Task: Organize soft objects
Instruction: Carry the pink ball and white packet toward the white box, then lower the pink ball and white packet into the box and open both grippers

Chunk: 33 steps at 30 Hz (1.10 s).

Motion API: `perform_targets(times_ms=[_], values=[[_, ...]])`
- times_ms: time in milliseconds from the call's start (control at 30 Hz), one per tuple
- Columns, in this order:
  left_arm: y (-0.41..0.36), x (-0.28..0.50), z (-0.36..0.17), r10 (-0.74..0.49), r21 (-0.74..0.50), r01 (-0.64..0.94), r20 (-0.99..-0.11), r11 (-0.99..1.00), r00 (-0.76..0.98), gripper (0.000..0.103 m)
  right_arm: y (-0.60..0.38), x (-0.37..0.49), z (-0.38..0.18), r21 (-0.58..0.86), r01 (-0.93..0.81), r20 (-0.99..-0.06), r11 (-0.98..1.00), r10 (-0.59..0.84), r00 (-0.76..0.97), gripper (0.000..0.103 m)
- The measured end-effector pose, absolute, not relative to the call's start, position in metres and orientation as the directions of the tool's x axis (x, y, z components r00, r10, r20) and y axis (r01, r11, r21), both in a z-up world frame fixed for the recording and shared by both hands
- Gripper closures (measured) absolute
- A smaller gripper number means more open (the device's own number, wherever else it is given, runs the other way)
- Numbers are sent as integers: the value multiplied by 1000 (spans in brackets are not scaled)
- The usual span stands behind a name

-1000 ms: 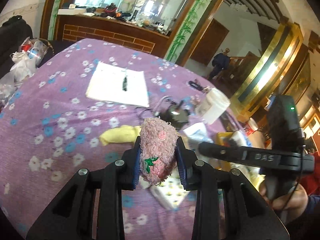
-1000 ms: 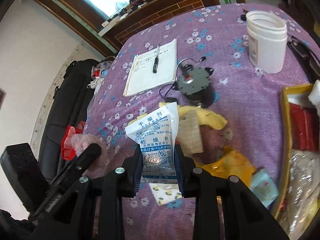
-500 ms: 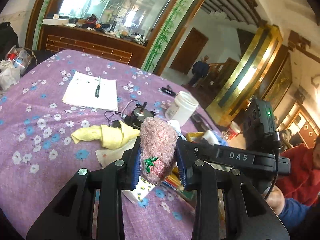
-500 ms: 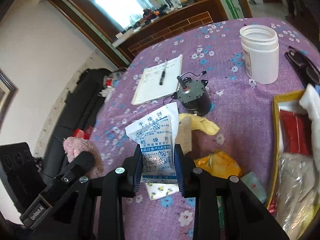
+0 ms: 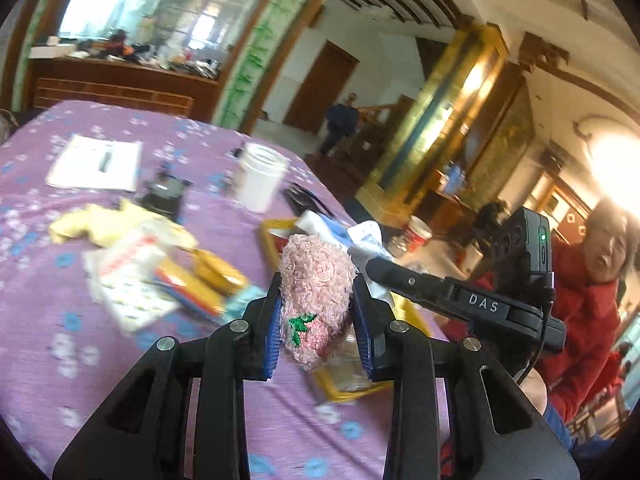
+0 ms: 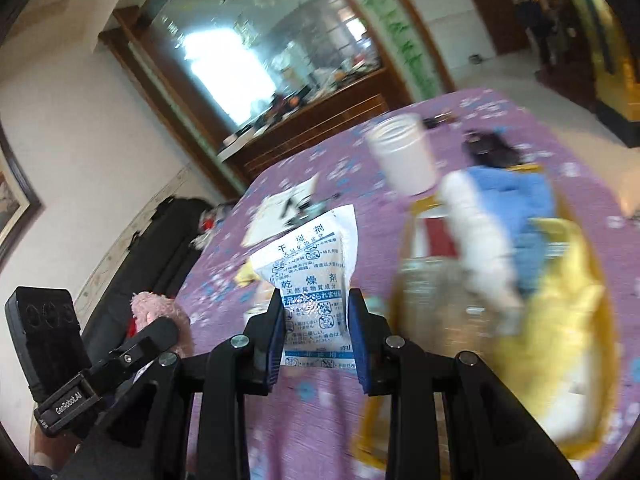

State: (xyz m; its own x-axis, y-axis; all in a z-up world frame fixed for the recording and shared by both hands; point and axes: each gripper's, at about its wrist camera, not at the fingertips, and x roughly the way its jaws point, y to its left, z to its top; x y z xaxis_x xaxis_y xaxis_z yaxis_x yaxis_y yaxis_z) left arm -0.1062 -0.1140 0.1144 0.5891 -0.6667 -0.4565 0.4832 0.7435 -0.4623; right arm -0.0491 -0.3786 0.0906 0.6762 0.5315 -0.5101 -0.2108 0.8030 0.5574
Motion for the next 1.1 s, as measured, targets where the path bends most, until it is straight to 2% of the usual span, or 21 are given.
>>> perform_targets(times_ms=[333,600,1100], values=[[-200,-99,92,-709,-461,547,-544,699,448,73,-438,-61,74,492,-110,-563,864,412,716,74],[-243,-97,75,-707,-455,567,-600,686,374,73,-464,-69,51,482,-48,-623,875,381,683,74],[-284,-86,46,-655,-398,580,-676,710,338,73,-459,-86,34,344,-84,-711,935,318,627,71]])
